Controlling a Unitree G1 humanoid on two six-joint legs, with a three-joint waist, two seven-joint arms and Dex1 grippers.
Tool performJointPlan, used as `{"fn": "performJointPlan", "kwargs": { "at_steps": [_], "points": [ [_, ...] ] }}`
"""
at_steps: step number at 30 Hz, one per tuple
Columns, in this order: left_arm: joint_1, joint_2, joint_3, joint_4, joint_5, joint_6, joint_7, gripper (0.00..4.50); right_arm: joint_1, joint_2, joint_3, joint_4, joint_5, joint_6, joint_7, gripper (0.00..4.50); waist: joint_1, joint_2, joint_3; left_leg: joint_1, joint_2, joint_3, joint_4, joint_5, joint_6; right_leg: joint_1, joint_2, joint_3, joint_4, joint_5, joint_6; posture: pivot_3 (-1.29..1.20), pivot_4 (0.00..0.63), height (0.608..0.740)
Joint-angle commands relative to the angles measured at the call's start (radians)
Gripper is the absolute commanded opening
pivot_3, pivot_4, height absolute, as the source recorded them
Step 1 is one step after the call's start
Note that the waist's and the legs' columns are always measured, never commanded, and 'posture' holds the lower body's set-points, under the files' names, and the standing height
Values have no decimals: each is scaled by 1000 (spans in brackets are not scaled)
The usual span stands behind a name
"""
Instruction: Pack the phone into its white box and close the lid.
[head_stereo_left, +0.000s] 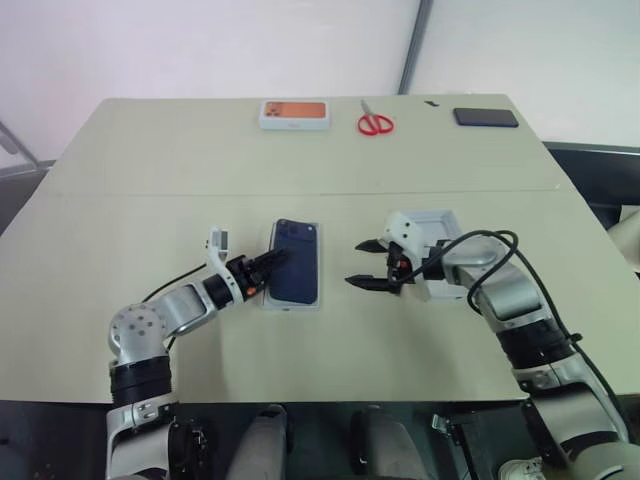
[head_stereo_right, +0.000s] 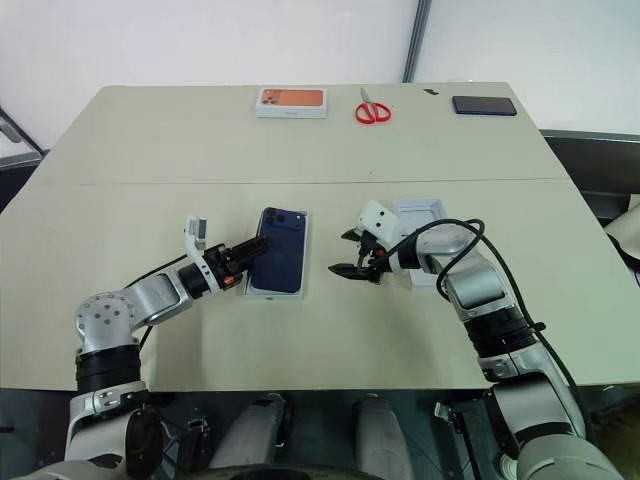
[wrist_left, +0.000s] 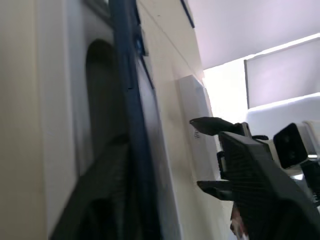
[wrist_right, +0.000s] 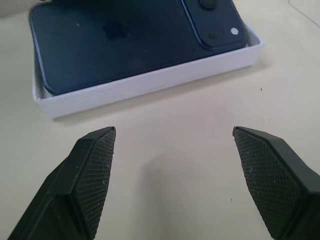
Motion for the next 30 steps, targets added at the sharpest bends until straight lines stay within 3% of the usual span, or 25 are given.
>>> {"fn": "performJointPlan", "kwargs": {
  "at_steps": [1,18,26,30],
  "points": [
    [-1,40,-6,-40,-8,17,4,3706,-28,11,-10,-7,12,-16,-3,3943,-3,0,0,0,0,0,0,0,0,0,0,0,0,0,0,0,150,740],
    [11,210,-51,-85,18,61,-74,3706,-54,77,16,14,2,-38,-15,3943,-3,0,0,0,0,0,0,0,0,0,1,0,0,0,0,0,150,740],
    [-26,182,-84,-60,68,13,-90,3706,-83,90,23,50,-5,-52,-22,3943,2,0,0,0,0,0,0,0,0,0,0,0,-1,0,0,0,150,740],
    [15,244,-96,-76,141,-41,-148,3706,-85,94,23,50,-6,-55,-27,3943,-5,0,0,0,0,0,-1,0,0,0,0,0,-1,0,0,0,150,740]
  ]
}}
